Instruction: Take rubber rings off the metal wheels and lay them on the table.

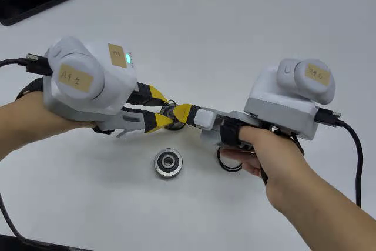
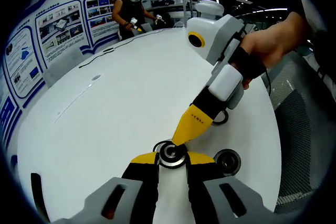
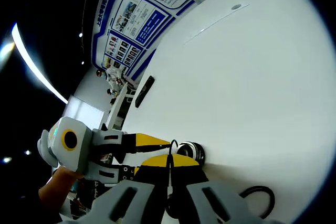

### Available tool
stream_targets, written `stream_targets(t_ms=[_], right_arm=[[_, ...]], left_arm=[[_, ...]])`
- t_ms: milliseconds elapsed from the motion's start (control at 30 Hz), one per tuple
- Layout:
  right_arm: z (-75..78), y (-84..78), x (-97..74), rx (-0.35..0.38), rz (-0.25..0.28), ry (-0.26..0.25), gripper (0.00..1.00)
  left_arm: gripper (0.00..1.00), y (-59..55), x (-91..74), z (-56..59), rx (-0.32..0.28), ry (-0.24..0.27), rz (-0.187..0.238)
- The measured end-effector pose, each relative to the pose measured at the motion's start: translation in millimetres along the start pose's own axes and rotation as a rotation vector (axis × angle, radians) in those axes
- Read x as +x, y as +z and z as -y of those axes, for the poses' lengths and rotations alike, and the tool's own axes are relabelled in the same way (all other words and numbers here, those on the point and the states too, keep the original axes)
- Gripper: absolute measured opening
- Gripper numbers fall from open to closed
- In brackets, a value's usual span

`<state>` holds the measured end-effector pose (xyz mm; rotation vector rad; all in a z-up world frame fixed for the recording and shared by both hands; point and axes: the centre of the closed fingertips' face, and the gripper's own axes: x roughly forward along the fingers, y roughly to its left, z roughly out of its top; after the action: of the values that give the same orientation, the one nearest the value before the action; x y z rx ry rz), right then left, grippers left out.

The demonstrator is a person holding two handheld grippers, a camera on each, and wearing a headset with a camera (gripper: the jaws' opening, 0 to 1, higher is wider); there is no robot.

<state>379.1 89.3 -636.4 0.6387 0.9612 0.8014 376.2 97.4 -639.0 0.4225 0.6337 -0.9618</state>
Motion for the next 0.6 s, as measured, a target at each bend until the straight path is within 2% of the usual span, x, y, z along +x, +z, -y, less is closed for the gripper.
stream_targets(t_ms=[167,233,267,333,367,467,600], right_arm=[[-7.1,4.1,-2.8,0.022,0.016,0.024,0.02],[-8.9,5.3,-4.9,0.027,0.021,0.030,0.02],[-9.3,6.4,-6.8,0.026,0.026,0.028,0.02],[-9.3,8.3,-9.9,0.031,0.035,0.029,0.02],[-9.5,8.4,-11.5,0.033,0.038,0.029,0.02],[-10.5,10.7,-18.5,0.042,0.051,0.029,0.02],[-9.4,14.6,-30.6,0.035,0.080,0.015,0.02]], left_arm=[[0.22,-2.1,-11.3,5.1,-0.006,0.021,-0.002],[0.24,-0.7,-15.2,6.6,-0.024,0.029,0.011],[0.25,2.0,-16.4,8.9,-0.070,0.026,0.045],[0.29,8.0,-21.5,7.5,-0.101,0.050,0.090],[0.30,8.8,-23.3,7.2,-0.106,0.057,0.097],[0.31,9.7,-28.8,8.7,-0.090,0.076,0.088],[0.39,9.1,-37.9,6.5,-0.090,0.102,0.090]])
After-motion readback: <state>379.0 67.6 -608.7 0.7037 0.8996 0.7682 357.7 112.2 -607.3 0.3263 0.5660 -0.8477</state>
